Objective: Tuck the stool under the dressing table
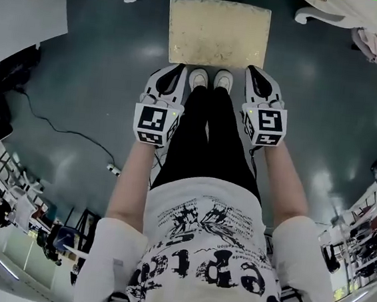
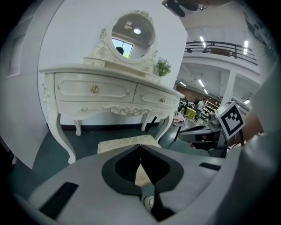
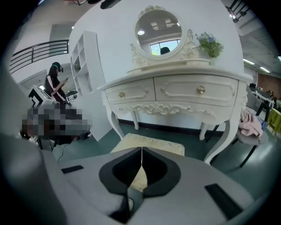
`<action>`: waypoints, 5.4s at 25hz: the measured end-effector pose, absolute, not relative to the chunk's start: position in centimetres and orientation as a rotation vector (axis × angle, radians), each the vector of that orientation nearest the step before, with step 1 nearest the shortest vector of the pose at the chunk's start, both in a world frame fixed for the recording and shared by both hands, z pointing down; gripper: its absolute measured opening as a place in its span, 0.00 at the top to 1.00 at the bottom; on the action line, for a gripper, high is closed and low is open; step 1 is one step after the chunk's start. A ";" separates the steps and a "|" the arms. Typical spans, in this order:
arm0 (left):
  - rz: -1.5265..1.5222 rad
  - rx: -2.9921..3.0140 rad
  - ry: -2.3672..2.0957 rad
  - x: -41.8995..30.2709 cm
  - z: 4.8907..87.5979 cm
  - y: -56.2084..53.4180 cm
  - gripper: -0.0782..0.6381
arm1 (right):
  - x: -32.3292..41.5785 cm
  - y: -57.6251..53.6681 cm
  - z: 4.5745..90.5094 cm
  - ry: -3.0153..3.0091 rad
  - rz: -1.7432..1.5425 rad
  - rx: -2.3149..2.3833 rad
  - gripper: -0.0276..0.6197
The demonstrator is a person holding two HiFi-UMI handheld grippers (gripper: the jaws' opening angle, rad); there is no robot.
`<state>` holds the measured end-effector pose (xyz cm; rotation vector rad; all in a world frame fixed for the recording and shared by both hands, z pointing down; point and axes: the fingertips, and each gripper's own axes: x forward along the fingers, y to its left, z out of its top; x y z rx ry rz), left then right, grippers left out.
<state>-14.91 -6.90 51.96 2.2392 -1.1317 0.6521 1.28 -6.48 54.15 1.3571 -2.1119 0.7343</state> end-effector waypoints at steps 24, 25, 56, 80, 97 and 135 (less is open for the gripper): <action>0.906 1.841 -0.983 -14.3 73.7 -4.9 0.86 | 1.8 -2.5 74.8 -1.715 1.080 1.260 0.93; 0.921 1.846 -0.986 -14.3 73.7 -5.3 0.86 | 1.8 -2.9 74.9 -1.714 1.068 1.258 0.93; 0.755 1.984 -1.085 -14.0 73.7 -22.9 0.86 | 2.1 -21.1 75.1 -1.763 0.904 1.353 0.93; 0.762 2.189 -1.108 -13.7 73.2 -32.4 0.86 | 2.3 -30.3 74.7 -1.814 0.798 1.385 0.93; 0.718 2.255 -1.087 -12.1 62.9 -28.0 0.86 | 0.3 -25.7 62.2 -1.939 0.658 1.401 0.93; -0.019 2.822 -1.396 -16.1 0.0 -16.7 0.86 | -1.3 -15.5 0.1 -2.638 0.002 1.693 0.93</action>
